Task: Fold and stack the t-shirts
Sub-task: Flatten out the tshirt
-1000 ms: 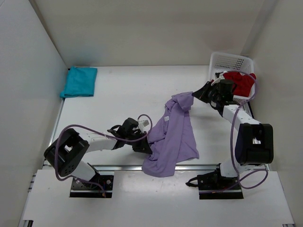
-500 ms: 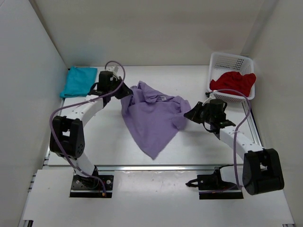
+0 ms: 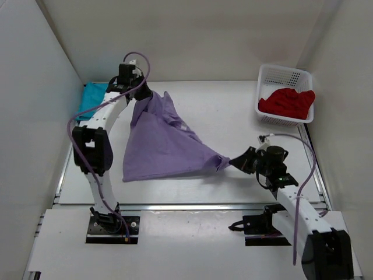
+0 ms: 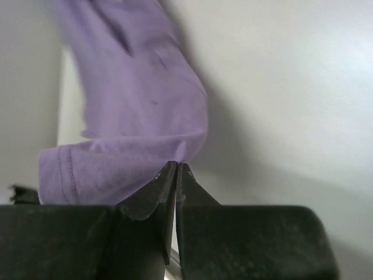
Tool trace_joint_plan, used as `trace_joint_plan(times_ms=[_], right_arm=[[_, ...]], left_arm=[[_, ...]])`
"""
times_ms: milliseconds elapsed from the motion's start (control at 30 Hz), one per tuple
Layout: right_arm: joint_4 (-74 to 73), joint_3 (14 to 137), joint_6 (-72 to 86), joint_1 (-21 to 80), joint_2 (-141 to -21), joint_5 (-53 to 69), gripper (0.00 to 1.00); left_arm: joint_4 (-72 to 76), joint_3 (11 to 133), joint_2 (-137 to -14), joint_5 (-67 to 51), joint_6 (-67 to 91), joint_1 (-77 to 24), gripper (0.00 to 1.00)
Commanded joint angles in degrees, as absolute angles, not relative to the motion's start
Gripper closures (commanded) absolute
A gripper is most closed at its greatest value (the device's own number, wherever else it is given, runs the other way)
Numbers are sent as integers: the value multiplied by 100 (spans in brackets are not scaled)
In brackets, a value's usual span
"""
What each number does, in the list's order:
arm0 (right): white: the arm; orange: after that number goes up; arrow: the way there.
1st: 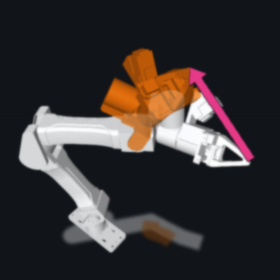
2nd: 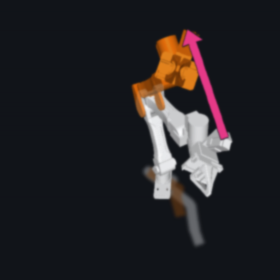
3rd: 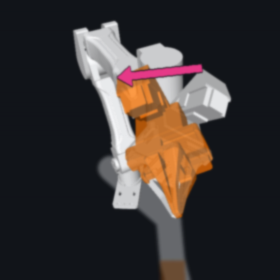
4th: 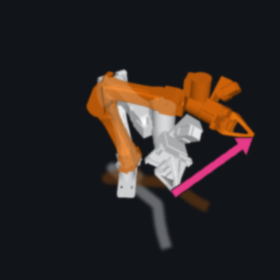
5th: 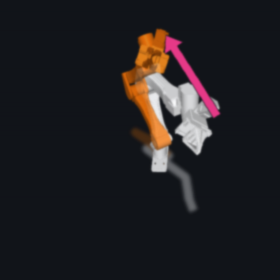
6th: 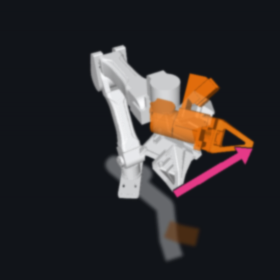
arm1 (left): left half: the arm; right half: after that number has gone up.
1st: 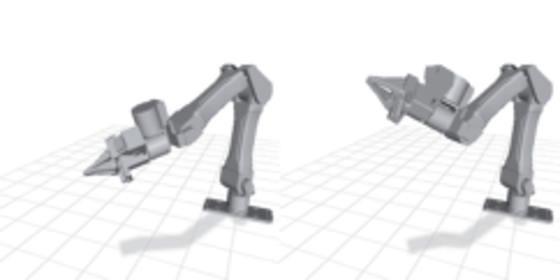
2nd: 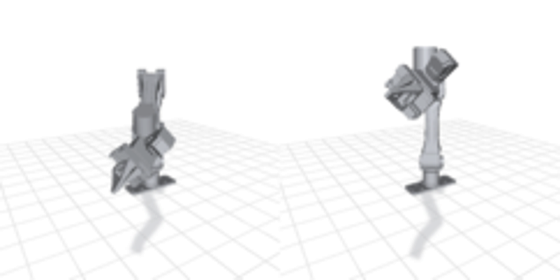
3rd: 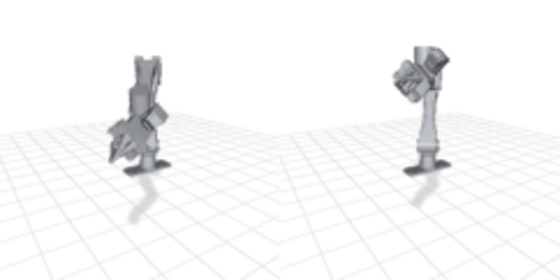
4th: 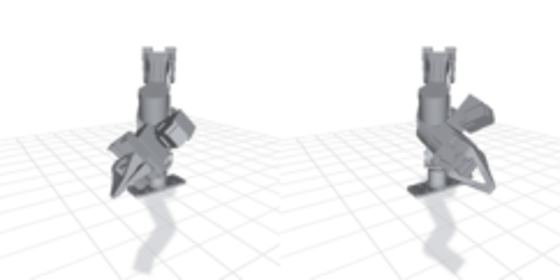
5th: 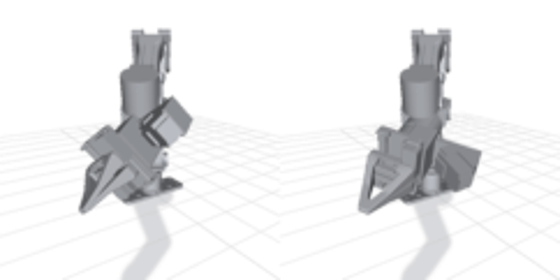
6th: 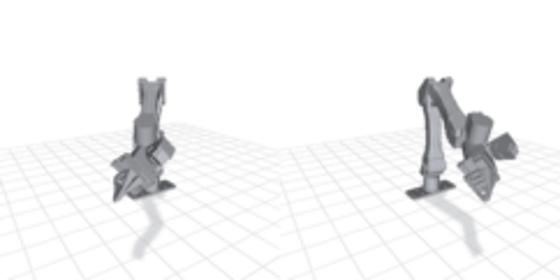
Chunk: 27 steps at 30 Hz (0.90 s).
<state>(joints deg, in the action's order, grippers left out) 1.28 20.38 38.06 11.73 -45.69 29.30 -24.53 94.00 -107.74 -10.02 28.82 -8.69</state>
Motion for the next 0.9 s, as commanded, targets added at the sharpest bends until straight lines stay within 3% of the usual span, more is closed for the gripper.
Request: trace_joint_plan(times_ms=[0, 33, 100, 167, 267, 367, 567, 667, 867], right_arm=[[264, 1266, 4166, 432, -4973, 3621, 98], [281, 1222, 4123, 344, -5001, 3586, 92], [37, 1335, 3956, 360, -4949, 3367, 81], [-322, 1642, 3605, 692, -4826, 2737, 71], [-676, 1880, 3393, 1185, -4650, 1892, 62], [-668, 1829, 3296, 1292, -4807, 1688, 55], [-413, 1793, 3243, 1318, -4931, 1468, 52], [-439, 1766, 3138, 1380, -4843, 1336, 58], [-272, 1468, 3243, 1336, -4640, 1459, 64]], left_arm=[[-2979, 10647, -11624, -590, 2637, -1221, 100], [-3180, 11105, -11915, -545, 2593, -1343, 100], [-3636, 11773, -12337, -493, 2488, -1529, 87], [-3945, 12190, -12559, -457, 2339, -1661, 62], [-3632, 11647, -12200, -465, 2390, -1504, 39], [-3192, 10532, -11524, -606, 2592, -1214, 36], [-1996, 6608, -9031, -844, 2970, -941, 42], [-1566, 4998, -7967, -809, 3190, -677, 45], [-1292, 3263, -6979, -854, 3726, 0, 46]])
